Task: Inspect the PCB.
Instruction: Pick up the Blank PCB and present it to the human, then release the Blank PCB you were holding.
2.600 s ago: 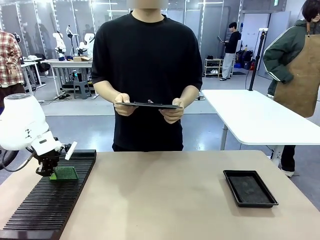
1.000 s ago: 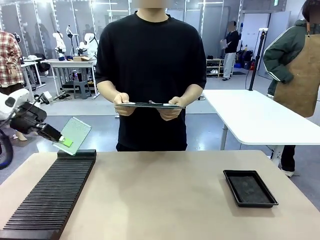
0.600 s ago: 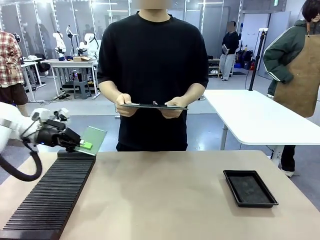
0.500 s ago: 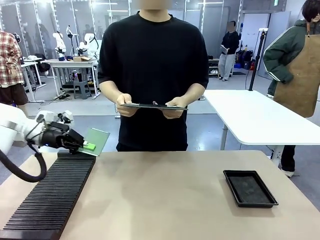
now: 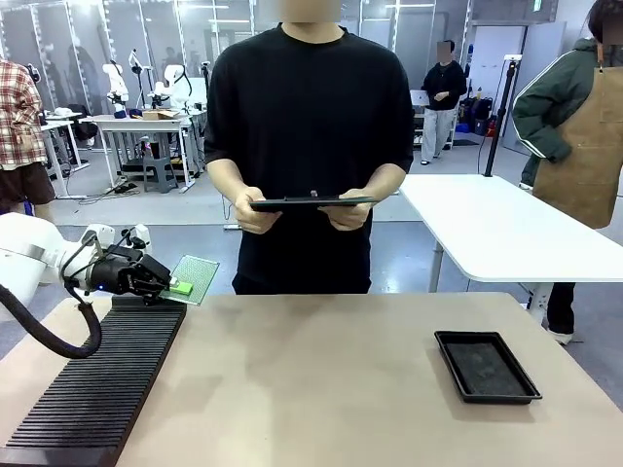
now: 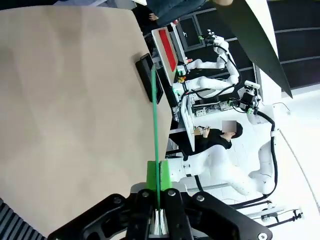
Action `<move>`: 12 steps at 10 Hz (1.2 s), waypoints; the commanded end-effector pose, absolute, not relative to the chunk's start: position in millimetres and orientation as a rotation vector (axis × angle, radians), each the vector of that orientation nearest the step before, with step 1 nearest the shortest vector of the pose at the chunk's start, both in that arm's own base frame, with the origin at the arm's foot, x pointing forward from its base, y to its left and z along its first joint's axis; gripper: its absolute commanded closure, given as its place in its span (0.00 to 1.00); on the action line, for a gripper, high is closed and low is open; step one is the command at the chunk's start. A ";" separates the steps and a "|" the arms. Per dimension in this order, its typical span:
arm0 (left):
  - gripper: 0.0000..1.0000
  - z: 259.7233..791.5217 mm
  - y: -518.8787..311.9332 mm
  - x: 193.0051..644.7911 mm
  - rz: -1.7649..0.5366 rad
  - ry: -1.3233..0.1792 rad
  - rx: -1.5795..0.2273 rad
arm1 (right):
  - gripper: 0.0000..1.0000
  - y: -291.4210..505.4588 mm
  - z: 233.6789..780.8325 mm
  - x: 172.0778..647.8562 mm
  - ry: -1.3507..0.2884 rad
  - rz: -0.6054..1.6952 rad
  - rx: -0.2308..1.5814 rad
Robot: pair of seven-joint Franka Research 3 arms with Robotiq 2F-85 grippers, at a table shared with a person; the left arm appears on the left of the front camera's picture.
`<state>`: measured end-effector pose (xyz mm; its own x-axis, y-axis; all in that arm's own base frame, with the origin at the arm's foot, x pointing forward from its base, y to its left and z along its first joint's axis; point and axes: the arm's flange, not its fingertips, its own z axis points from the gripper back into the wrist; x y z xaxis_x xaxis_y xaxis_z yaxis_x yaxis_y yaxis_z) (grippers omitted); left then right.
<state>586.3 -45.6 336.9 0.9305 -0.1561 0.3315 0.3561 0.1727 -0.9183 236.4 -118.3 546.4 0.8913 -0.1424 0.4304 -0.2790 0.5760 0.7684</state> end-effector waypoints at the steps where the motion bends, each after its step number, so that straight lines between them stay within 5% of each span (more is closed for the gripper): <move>1: 1.00 336.1 -50.5 586.7 -0.373 -0.172 -1.336 | 0.00 -118.7 546.1 236.7 -0.494 0.103 0.969; 12: 1.00 336.1 -50.5 586.7 -0.373 -0.172 -1.336 | 0.00 -118.7 546.1 236.7 -0.494 0.103 0.969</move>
<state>585.9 -49.0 336.4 0.9295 -0.1621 0.3312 0.3572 0.1723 -0.9180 236.4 -118.3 546.4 0.8913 -0.1423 0.4305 -0.2792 0.5761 0.7683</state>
